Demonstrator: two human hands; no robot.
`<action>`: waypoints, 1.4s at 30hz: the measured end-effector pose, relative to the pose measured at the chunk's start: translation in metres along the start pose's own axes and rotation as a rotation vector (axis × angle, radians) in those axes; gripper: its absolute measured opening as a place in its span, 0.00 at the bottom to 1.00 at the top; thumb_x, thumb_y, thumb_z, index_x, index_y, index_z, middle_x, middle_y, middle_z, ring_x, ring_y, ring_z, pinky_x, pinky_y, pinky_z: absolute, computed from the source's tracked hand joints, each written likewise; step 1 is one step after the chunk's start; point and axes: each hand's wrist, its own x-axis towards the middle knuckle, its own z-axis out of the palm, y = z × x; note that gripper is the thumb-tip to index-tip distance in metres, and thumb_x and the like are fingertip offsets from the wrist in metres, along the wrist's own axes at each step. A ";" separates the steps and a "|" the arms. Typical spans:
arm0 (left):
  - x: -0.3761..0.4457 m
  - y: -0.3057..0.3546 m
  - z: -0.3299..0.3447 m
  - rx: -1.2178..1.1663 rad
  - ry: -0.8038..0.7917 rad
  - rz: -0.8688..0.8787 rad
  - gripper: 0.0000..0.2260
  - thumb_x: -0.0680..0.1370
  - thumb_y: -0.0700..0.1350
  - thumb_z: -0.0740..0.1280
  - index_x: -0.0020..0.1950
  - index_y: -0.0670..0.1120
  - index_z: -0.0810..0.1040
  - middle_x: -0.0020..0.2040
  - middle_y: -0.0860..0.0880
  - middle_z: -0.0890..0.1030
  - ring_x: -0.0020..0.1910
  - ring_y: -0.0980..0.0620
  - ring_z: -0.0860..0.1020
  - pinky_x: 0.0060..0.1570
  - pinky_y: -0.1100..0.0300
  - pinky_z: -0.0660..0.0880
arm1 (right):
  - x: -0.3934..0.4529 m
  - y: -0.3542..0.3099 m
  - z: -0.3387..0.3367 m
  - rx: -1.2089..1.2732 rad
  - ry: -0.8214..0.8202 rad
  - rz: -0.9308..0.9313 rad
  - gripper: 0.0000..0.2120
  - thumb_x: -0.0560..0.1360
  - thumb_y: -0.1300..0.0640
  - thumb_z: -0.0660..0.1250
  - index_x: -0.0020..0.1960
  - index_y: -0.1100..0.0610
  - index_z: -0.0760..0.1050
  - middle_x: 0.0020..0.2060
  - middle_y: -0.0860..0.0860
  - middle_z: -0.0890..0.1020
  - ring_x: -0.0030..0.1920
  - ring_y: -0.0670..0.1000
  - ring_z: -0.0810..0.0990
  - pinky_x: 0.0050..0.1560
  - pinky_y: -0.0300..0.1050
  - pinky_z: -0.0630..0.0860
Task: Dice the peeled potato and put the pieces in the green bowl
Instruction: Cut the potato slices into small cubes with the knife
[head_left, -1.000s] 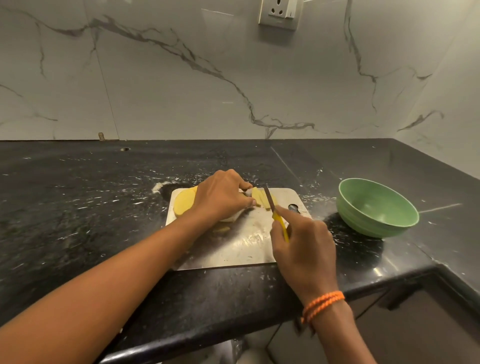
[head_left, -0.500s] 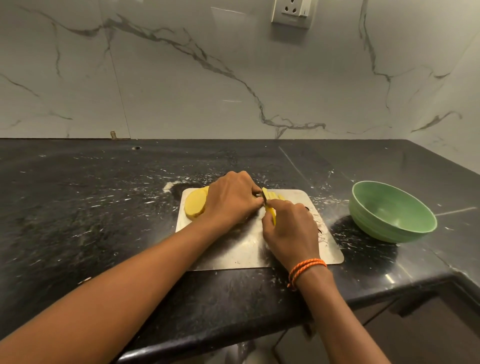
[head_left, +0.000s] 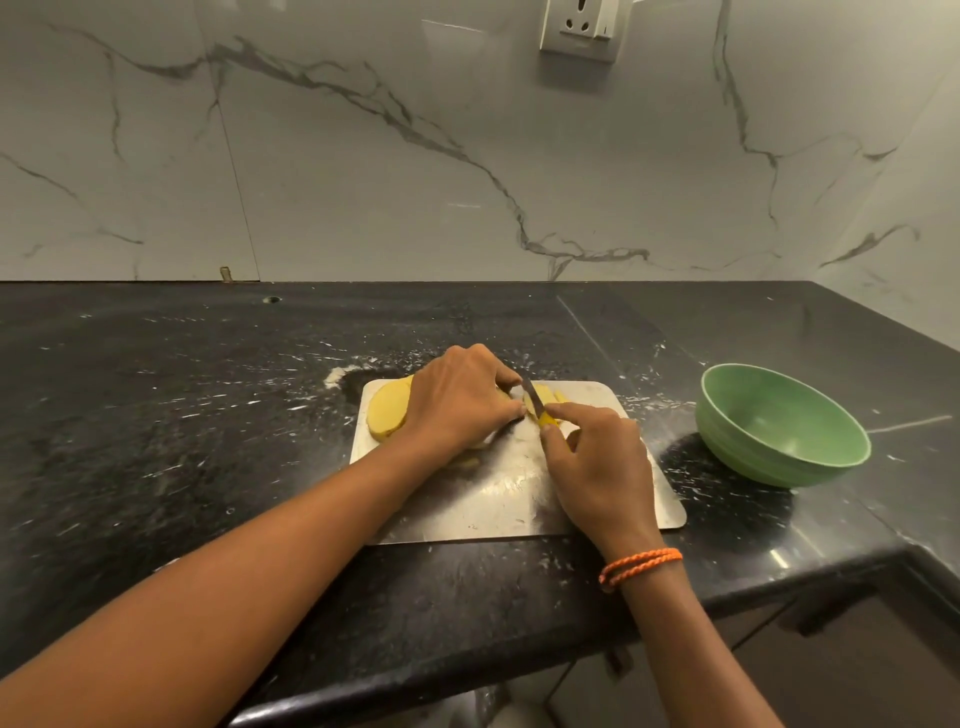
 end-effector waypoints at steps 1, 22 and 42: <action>-0.001 0.000 0.000 0.000 0.005 0.015 0.14 0.74 0.59 0.77 0.59 0.59 0.88 0.53 0.55 0.88 0.47 0.52 0.83 0.40 0.61 0.72 | 0.002 0.002 -0.001 0.032 -0.020 0.038 0.14 0.77 0.52 0.68 0.61 0.48 0.83 0.39 0.49 0.85 0.37 0.51 0.80 0.39 0.48 0.78; -0.002 -0.003 0.005 0.197 0.148 0.446 0.04 0.80 0.54 0.72 0.49 0.56 0.86 0.41 0.57 0.86 0.40 0.54 0.82 0.73 0.46 0.71 | 0.012 0.000 -0.028 0.819 -0.248 0.479 0.09 0.81 0.63 0.65 0.53 0.57 0.84 0.32 0.58 0.76 0.26 0.48 0.70 0.21 0.36 0.63; -0.001 -0.009 0.008 0.080 0.084 0.173 0.08 0.79 0.56 0.72 0.53 0.56 0.89 0.50 0.58 0.87 0.49 0.54 0.83 0.59 0.54 0.77 | -0.002 0.016 -0.013 -0.157 0.005 -0.214 0.17 0.78 0.50 0.66 0.66 0.46 0.77 0.36 0.51 0.83 0.38 0.57 0.80 0.37 0.52 0.77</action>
